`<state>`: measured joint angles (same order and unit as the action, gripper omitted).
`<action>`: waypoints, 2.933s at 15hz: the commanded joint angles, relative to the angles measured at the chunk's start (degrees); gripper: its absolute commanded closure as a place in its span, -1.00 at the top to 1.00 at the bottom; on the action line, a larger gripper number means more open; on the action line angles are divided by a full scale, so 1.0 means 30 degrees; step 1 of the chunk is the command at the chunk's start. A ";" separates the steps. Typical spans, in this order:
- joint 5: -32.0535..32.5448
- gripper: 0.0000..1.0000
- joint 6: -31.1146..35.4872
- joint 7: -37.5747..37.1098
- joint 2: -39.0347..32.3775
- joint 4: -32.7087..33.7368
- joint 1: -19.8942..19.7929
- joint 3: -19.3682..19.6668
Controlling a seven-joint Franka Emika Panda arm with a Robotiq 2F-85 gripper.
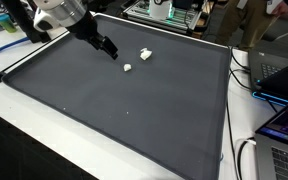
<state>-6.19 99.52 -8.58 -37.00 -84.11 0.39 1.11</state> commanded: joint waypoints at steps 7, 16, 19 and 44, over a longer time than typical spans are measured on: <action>-0.0479 1.00 -0.4272 -0.0183 -0.0014 0.0492 -0.0133 -0.0131; -0.0744 1.00 -0.4417 -0.0152 -0.1089 0.1467 -0.0060 -0.0211; -0.1307 1.00 -0.3896 -0.0116 -0.2174 0.2278 -0.0096 -0.0403; 0.1538 1.00 -0.0803 -0.3262 0.1417 -0.2574 0.3532 -0.0758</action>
<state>-1.33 95.78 -17.71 -33.93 -90.25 11.60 -0.56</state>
